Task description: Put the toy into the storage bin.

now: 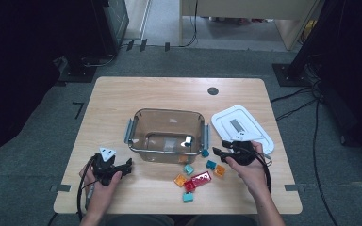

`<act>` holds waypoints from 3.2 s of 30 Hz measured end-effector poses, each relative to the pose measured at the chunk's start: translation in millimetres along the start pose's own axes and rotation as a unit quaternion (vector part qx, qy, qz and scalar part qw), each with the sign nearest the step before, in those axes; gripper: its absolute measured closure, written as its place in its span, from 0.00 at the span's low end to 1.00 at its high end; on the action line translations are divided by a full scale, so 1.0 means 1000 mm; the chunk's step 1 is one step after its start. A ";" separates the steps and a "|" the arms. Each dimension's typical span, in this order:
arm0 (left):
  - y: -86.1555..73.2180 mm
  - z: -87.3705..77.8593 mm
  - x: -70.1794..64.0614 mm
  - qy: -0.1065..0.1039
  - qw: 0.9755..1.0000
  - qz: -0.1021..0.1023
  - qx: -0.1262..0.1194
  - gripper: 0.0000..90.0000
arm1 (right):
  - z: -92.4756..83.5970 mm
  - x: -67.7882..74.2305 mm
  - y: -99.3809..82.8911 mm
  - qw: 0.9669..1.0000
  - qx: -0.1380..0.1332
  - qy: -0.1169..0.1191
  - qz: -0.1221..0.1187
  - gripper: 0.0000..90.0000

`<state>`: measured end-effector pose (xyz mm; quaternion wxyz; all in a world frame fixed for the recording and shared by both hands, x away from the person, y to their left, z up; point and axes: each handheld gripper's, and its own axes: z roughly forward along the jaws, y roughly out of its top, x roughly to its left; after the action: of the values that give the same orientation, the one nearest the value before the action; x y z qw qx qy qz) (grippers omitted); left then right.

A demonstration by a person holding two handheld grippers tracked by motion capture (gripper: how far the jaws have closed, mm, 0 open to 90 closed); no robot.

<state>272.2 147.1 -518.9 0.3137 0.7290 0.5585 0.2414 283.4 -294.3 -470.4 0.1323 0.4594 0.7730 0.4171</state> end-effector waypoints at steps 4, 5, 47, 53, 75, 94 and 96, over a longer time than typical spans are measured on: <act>0.000 0.000 0.000 0.000 1.000 0.000 0.000 0.12 | 0.014 0.003 -0.006 1.000 0.012 -0.002 0.005 0.62; 0.000 0.000 0.000 0.000 1.000 0.000 0.000 0.12 | 0.017 0.004 -0.007 1.000 0.012 -0.003 0.006 0.62; 0.000 0.000 0.000 0.000 1.000 0.000 0.000 0.12 | 0.000 -0.022 -0.011 0.999 0.038 -0.025 0.020 0.81; 0.000 0.000 0.000 0.000 1.000 0.000 0.000 0.12 | -0.019 -0.022 0.001 0.999 0.048 -0.020 0.011 0.81; 0.000 0.000 0.000 0.001 1.000 0.001 -0.001 0.12 | -0.061 0.003 0.077 0.996 0.067 -0.042 -0.052 0.81; 0.000 0.000 0.000 0.000 1.000 0.000 -0.001 0.12 | -0.032 0.053 0.121 0.993 0.057 0.012 -0.104 0.81; 0.000 0.000 0.000 0.000 1.000 0.000 -0.001 0.12 | -0.024 0.059 0.123 0.992 0.061 0.017 -0.108 0.81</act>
<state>272.5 147.1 -519.0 0.3139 0.7290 0.5580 0.2420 311.4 -230.5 -350.5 0.1352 0.3733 0.8444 0.3596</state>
